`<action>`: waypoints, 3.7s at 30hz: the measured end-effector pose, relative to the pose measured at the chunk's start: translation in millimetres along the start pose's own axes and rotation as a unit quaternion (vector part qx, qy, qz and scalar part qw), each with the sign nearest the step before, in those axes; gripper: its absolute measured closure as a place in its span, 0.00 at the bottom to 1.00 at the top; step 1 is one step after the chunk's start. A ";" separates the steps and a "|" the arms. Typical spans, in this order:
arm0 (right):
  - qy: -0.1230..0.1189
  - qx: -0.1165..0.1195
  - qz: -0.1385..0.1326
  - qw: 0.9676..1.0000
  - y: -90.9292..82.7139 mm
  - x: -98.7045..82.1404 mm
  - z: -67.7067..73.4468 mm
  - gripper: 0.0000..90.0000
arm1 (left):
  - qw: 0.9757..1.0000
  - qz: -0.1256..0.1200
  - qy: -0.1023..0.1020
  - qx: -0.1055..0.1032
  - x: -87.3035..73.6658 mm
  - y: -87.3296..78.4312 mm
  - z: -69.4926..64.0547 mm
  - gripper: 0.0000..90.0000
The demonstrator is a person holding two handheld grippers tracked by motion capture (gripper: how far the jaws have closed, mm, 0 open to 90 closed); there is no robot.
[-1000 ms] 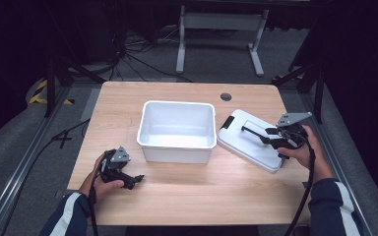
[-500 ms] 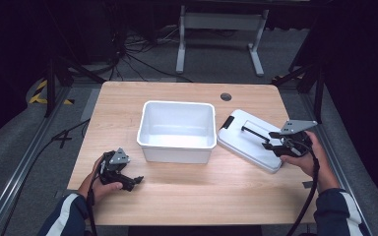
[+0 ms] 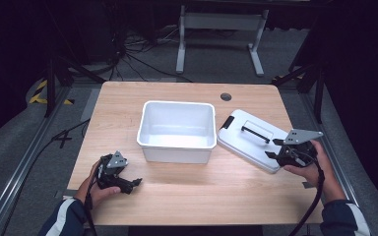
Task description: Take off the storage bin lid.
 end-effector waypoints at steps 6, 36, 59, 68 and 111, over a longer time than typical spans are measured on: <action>0.002 0.001 -0.007 1.000 -7.1 -9.0 6.1 0.49 | 1.000 0.000 0.004 -0.002 -0.1 -0.3 0.6 0.05; 0.019 0.004 0.000 1.000 -17.5 -73.6 27.5 0.40 | 1.000 0.000 0.005 -0.003 -0.2 -0.3 0.7 0.05; 0.127 0.025 -0.021 0.991 6.0 -119.7 28.3 0.32 | 1.000 0.002 0.004 -0.007 -0.1 0.3 0.4 0.04; 0.128 0.023 -0.021 0.991 6.1 -119.8 28.3 0.31 | 1.000 0.002 0.011 -0.007 0.2 0.4 1.4 0.04; 0.134 0.014 -0.017 0.991 6.5 -120.3 27.2 0.28 | 1.000 0.007 0.008 -0.009 0.0 0.8 1.5 0.02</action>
Point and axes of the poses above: each handheld gripper's, and its own axes: y roughly forward along the jaws, x roughly out of its top, z roughly to its left, the point moved 9 cm from there along y, roughly forward along the jaws
